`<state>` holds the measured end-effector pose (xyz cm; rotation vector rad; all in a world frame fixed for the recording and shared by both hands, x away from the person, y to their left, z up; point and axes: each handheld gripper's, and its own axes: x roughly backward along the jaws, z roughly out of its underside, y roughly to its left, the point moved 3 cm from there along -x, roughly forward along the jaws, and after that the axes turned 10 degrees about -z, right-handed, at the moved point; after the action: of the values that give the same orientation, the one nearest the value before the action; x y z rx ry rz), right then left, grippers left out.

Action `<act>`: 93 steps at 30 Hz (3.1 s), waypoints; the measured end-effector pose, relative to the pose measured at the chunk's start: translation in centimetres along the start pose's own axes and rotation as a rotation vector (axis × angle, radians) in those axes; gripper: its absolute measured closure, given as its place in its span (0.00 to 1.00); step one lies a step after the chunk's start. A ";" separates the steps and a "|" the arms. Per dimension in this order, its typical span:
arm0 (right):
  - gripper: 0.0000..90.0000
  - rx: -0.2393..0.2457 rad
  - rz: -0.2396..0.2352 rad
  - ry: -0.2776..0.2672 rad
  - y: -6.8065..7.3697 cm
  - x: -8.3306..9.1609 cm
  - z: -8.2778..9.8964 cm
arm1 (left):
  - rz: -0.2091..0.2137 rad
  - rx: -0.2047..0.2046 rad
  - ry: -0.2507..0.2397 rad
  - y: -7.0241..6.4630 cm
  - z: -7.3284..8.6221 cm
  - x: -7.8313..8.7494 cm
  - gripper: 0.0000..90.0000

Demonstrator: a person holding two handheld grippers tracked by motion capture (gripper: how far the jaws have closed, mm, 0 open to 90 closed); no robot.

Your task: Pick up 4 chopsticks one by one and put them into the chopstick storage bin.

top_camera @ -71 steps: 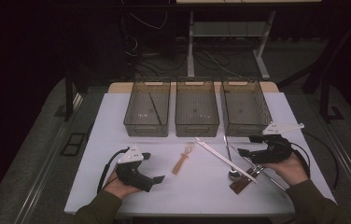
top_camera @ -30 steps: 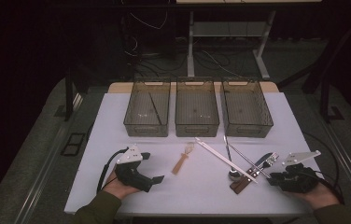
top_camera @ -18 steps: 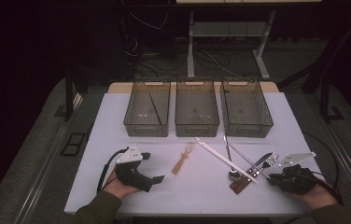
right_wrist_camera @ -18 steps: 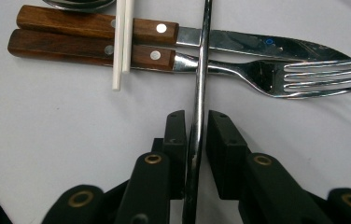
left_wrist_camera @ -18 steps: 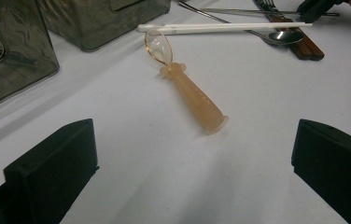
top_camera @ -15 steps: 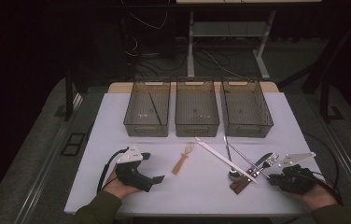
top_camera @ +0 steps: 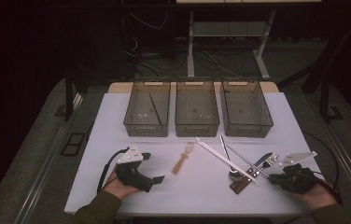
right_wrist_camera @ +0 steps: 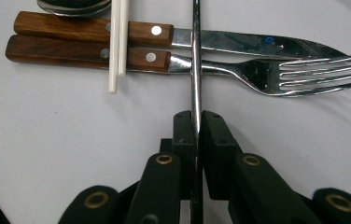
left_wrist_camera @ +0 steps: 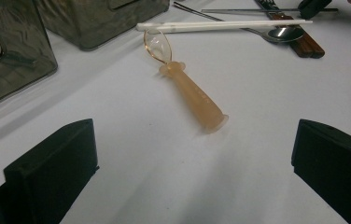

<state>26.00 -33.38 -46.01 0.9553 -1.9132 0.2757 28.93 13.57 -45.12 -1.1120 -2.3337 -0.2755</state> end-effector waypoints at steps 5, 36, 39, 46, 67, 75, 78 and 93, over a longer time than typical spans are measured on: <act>0.94 -0.011 -0.013 -0.038 0.0 0.6 -0.2 | 0.001 0.001 0.002 0.0 0.0 0.0 0.00; 0.94 0.036 -0.104 -0.265 0.4 2.9 -2.8 | 0.002 0.003 -0.005 0.0 0.0 0.0 0.00; 0.94 0.040 -0.115 -0.284 0.6 2.9 -3.4 | 0.002 0.001 -0.002 0.0 0.0 0.0 0.00; 0.94 0.050 -0.117 -0.306 0.7 2.5 -5.3 | 0.000 0.002 -0.001 0.0 0.0 0.0 0.00; 0.94 0.073 -0.169 -0.375 1.9 -0.9 -13.6 | 0.008 0.000 0.002 0.0 0.0 0.0 0.00; 0.94 0.085 -0.166 -0.373 2.9 -2.6 -16.5 | 0.009 -0.001 0.007 0.0 0.0 -0.1 0.00; 0.94 0.090 -0.171 -0.372 3.3 -3.1 -17.2 | 0.010 -0.001 0.005 0.0 0.0 0.0 0.00; 0.94 0.109 -0.177 -0.393 4.6 -4.9 -21.0 | 0.007 0.002 0.006 0.0 0.1 -0.1 0.00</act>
<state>37.62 -16.35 -38.09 1.3206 -2.1639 0.0920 28.95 13.51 -45.23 -1.1167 -2.3237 -0.2740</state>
